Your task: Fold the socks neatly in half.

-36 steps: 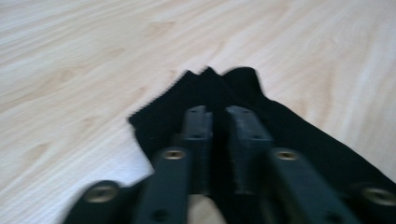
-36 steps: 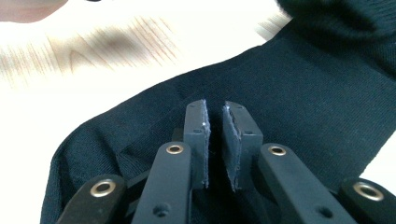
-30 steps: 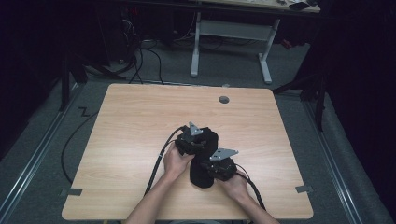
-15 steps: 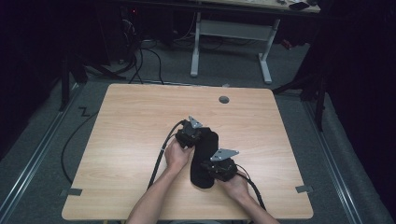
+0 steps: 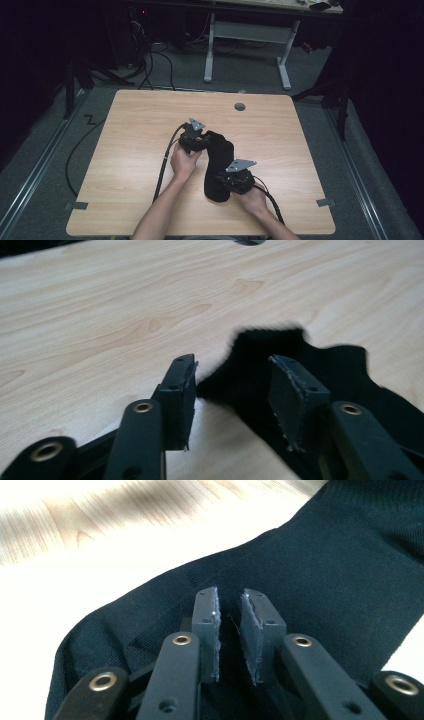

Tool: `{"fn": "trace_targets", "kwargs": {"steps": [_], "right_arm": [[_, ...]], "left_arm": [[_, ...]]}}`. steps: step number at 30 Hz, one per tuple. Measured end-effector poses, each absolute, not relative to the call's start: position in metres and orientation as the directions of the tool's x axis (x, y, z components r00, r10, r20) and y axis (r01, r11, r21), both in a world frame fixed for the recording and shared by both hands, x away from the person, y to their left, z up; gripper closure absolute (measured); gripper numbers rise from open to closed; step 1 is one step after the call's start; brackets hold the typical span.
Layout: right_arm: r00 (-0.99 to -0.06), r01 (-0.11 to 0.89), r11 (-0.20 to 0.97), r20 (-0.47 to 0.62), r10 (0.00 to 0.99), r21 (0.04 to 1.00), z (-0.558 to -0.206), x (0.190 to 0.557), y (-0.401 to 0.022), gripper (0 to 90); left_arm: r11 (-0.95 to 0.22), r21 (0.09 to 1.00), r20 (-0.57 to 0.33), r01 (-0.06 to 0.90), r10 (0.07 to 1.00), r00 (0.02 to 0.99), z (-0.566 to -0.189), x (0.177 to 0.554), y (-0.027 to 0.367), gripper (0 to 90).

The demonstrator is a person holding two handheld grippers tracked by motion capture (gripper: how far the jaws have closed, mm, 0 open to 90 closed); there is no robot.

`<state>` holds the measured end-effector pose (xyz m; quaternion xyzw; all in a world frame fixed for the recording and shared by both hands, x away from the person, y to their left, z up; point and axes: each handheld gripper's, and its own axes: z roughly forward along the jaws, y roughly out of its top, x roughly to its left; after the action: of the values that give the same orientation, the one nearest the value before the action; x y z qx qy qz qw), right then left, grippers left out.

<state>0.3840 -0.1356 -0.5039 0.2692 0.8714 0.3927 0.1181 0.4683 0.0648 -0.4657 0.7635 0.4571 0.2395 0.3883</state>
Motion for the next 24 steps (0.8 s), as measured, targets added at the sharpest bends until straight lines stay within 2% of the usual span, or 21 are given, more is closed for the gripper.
{"fn": "trace_targets", "kwargs": {"steps": [5, 9, 16, 19, 24], "right_arm": [[-0.820, 0.385, 0.541, 0.008, 0.572, 0.748, -0.504, 0.386, -0.137, 76.5], [-0.812, 0.385, 0.546, -0.008, 0.584, 0.744, -0.503, 0.391, -0.136, 76.4], [-0.777, 0.417, 0.537, -0.019, 0.629, 0.733, -0.500, 0.416, -0.135, 75.6], [-0.771, 0.435, 0.528, -0.002, 0.637, 0.730, -0.499, 0.420, -0.136, 73.7], [-0.784, 0.420, 0.497, 0.027, 0.621, 0.759, -0.482, 0.404, -0.147, 70.6]], "left_arm": [[-0.289, 0.814, 0.010, 0.504, 0.875, 0.485, -0.463, 0.456, 0.072, 48.6], [-0.325, 0.806, 0.007, 0.495, 0.841, 0.541, -0.463, 0.441, 0.072, 47.1], [-0.433, 0.741, 0.037, 0.513, 0.789, 0.613, -0.487, 0.414, 0.062, 44.2], [-0.435, 0.731, 0.032, 0.525, 0.791, 0.610, -0.493, 0.411, 0.061, 43.6], [-0.426, 0.725, 0.000, 0.541, 0.786, 0.619, -0.495, 0.402, 0.060, 40.8]]}}
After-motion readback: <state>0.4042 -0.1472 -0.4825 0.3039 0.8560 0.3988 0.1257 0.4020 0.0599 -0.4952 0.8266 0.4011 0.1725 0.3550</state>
